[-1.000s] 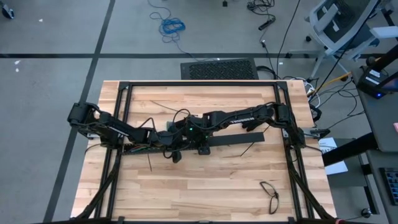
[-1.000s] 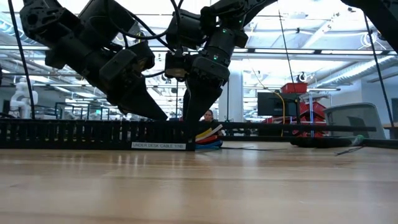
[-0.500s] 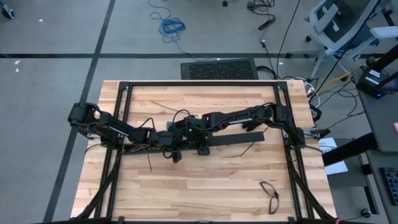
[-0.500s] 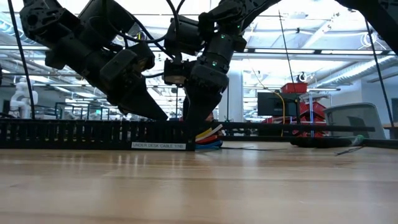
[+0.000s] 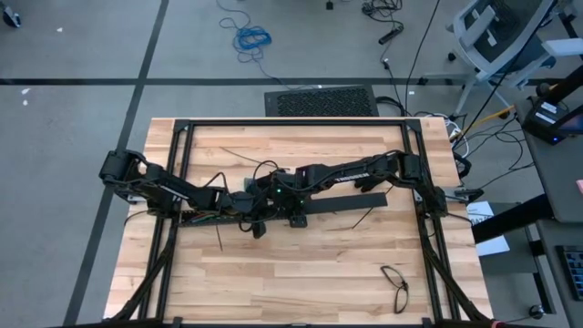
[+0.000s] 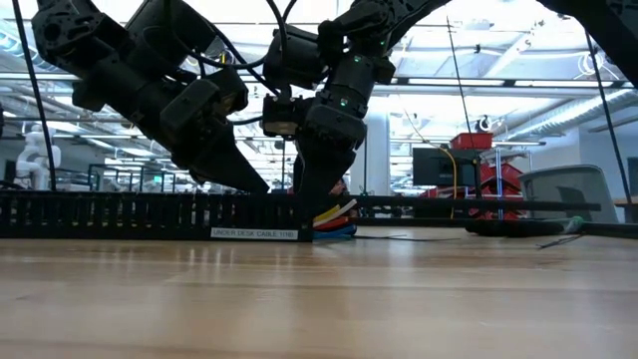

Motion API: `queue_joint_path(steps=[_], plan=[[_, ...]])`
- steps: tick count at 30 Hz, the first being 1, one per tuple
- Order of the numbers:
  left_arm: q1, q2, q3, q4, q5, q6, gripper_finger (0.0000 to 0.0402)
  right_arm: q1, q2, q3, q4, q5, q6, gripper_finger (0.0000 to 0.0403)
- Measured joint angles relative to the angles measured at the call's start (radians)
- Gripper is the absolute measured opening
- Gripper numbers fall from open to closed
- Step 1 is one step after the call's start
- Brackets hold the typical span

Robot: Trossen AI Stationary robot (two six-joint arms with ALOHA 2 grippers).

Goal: Ziptie cables
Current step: Close the cable duct

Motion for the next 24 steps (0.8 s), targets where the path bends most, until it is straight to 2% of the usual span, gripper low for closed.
queue_joint_path(steps=[13, 16, 24], plan=[[0.000, 0.000, 0.000, 0.000, -0.008, -0.006, 0.0010, 0.000, 0.000, 0.000, 0.001, 0.002, 0.000, 0.0256], [0.000, 0.000, 0.000, 0.002, -0.008, -0.006, 0.0036, 0.000, 0.000, -0.001, 0.001, 0.003, 0.000, 0.0256], [-0.001, 0.000, 0.002, 0.004, -0.003, 0.003, 0.0137, 0.000, 0.001, -0.001, 0.004, 0.008, -0.001, 0.0256]])
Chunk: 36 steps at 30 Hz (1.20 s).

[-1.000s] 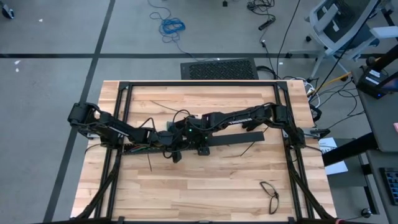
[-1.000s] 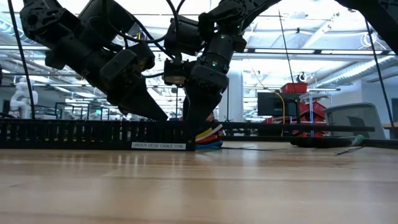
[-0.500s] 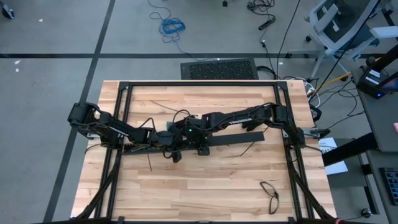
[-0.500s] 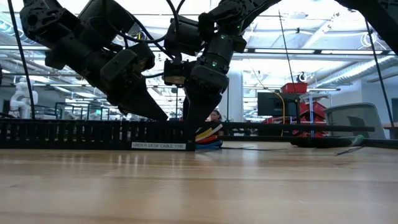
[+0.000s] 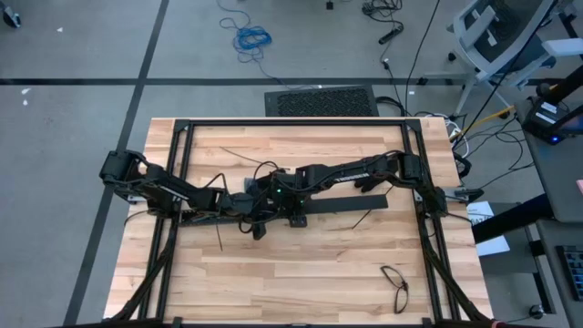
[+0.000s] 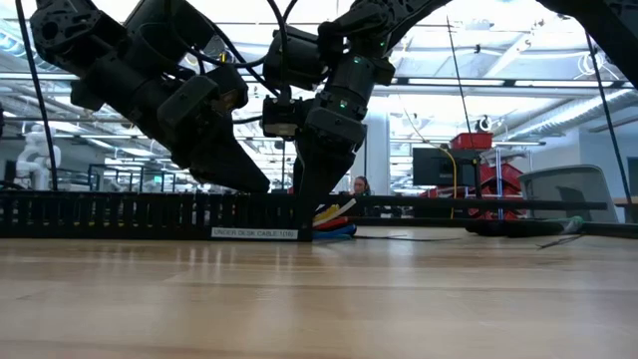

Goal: Ziptie cables
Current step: Close the cable duct

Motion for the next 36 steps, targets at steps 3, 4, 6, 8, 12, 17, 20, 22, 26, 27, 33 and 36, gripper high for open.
queue_joint_path(steps=[3, 4, 6, 8, 12, 17, 20, 22, 26, 27, 33, 36], plan=[[0.000, 0.000, 0.000, 0.000, 0.000, 0.001, 0.0166, 0.000, 0.000, 0.000, 0.000, 0.000, 0.000, 0.0256], [0.000, 0.000, 0.000, 0.000, 0.000, 0.001, 0.0173, 0.000, 0.000, 0.000, 0.000, -0.001, 0.000, 0.0256], [0.000, -0.006, 0.000, -0.003, 0.000, 0.001, 0.0184, 0.000, 0.000, 0.000, 0.000, -0.001, 0.000, 0.0256], [0.000, -0.011, 0.000, -0.005, 0.000, 0.001, 0.0190, 0.000, 0.000, 0.000, 0.000, -0.002, 0.000, 0.0256], [0.001, -0.030, -0.002, -0.019, -0.003, 0.000, 0.0192, 0.000, 0.000, 0.000, -0.001, -0.004, 0.000, 0.0256], [0.002, -0.042, -0.003, -0.032, -0.005, 0.000, 0.0192, 0.000, 0.000, 0.000, -0.002, -0.007, 0.000, 0.0256], [0.002, -0.049, -0.003, -0.048, -0.005, 0.000, 0.0192, 0.000, 0.000, 0.000, -0.002, -0.007, 0.000, 0.0256], [0.002, -0.073, -0.003, -0.086, -0.006, 0.000, 0.0192, 0.000, 0.000, 0.000, -0.002, -0.007, 0.000, 0.0256], [0.003, -0.144, -0.004, -0.187, -0.009, 0.000, 0.0192, 0.000, 0.000, 0.000, -0.005, -0.010, -0.001, 0.0256], [0.003, -0.166, -0.004, -0.216, -0.009, 0.001, 0.0192, 0.000, 0.000, 0.000, -0.005, -0.010, -0.004, 0.0256], [0.003, -0.256, -0.004, -0.309, -0.009, 0.068, 0.0192, 0.000, 0.000, 0.000, -0.004, -0.009, -0.006, 0.0256], [0.002, -0.253, -0.002, -0.319, -0.008, 0.070, 0.0192, 0.000, 0.000, 0.000, -0.004, -0.010, -0.007, 0.0256]])
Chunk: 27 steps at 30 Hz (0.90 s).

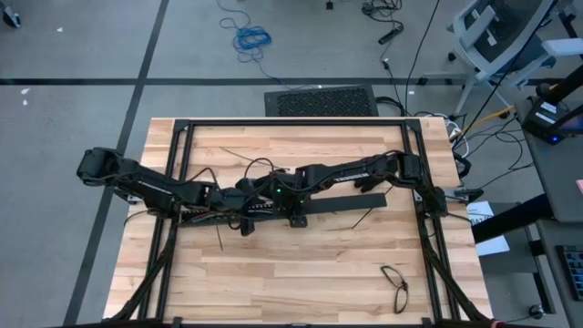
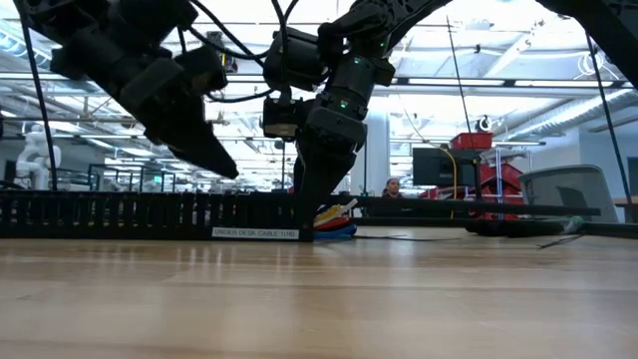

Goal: Ziptie cables
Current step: Close the cable duct

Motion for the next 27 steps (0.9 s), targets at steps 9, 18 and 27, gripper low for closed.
queue_joint_path(steps=[9, 18, 27], plan=[[-0.001, 0.094, 0.000, 0.034, 0.007, 0.000, 0.0192, 0.000, 0.000, 0.000, 0.000, 0.001, 0.000, 0.0256], [0.001, 0.114, 0.002, 0.048, -0.023, 0.026, 0.0192, 0.000, 0.000, 0.000, 0.000, 0.005, 0.000, 0.0256], [0.012, 0.108, 0.030, 0.076, 0.004, 0.047, 0.0192, 0.000, 0.000, 0.000, 0.003, 0.004, -0.001, 0.0256]])
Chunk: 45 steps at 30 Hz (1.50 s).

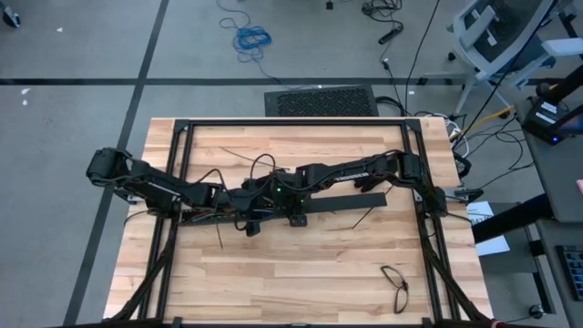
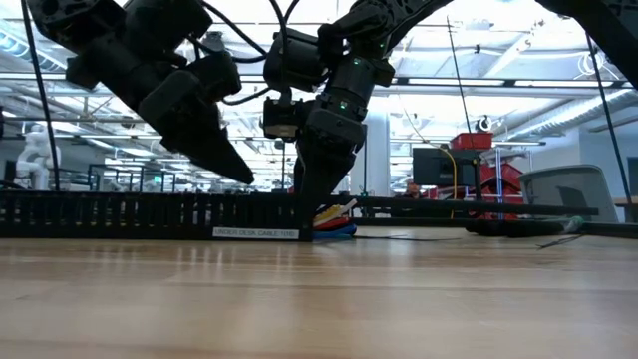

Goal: Ziptie cables
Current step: Close the cable duct

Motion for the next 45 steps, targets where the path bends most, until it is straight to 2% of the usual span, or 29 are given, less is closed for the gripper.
queue_joint_path(steps=[18, 24, 30, 37, 45], plan=[[0.001, 0.000, 0.004, -0.030, 0.028, 0.004, 0.0195, 0.000, 0.000, 0.000, 0.001, -0.001, 0.000, 0.0256], [0.006, 0.000, 0.004, -0.034, 0.055, -0.043, 0.0253, 0.000, 0.000, 0.000, 0.002, -0.001, 0.000, 0.0256], [0.007, 0.000, 0.003, -0.033, 0.053, 0.060, 0.0306, 0.000, 0.000, 0.000, 0.003, -0.001, 0.000, 0.0256], [0.010, 0.005, -0.002, -0.029, 0.038, 0.079, 0.0311, 0.000, 0.000, 0.000, 0.005, -0.001, 0.000, 0.0256], [0.033, 0.096, -0.003, -0.030, 0.024, 0.075, 0.0311, 0.000, 0.000, 0.000, 0.007, -0.001, -0.001, 0.0256]])
